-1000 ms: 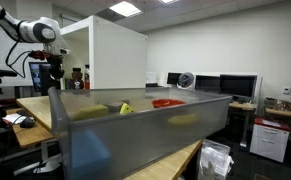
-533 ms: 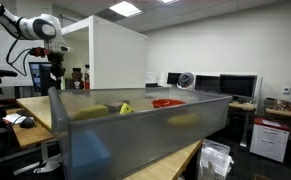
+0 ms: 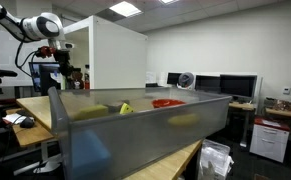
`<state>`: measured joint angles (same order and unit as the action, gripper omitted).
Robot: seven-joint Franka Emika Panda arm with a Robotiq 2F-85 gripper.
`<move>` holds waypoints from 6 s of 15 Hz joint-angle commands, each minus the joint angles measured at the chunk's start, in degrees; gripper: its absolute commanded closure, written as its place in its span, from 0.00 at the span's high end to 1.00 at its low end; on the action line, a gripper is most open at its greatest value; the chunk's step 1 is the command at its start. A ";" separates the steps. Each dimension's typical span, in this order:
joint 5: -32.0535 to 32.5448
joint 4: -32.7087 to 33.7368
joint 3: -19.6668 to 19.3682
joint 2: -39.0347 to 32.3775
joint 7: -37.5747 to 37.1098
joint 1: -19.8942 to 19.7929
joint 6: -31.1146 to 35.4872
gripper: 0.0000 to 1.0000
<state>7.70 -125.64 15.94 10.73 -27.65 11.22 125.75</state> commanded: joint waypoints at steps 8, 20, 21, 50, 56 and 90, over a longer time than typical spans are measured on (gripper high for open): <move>3.84 -3.20 0.16 0.97 -2.32 -1.55 7.29 0.00; -6.98 -2.62 -0.82 0.53 1.64 -0.40 7.86 0.00; -7.82 -2.67 -0.85 0.54 1.93 -0.33 8.14 0.00; 2.49 -7.12 0.67 2.80 -7.32 -3.07 18.75 0.00; -3.34 -8.41 -1.11 5.79 -3.37 -1.89 14.99 0.00; -14.46 -21.20 -12.61 24.21 23.09 -4.12 -8.31 0.05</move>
<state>-5.05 -143.00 4.51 29.75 -9.74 6.66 117.10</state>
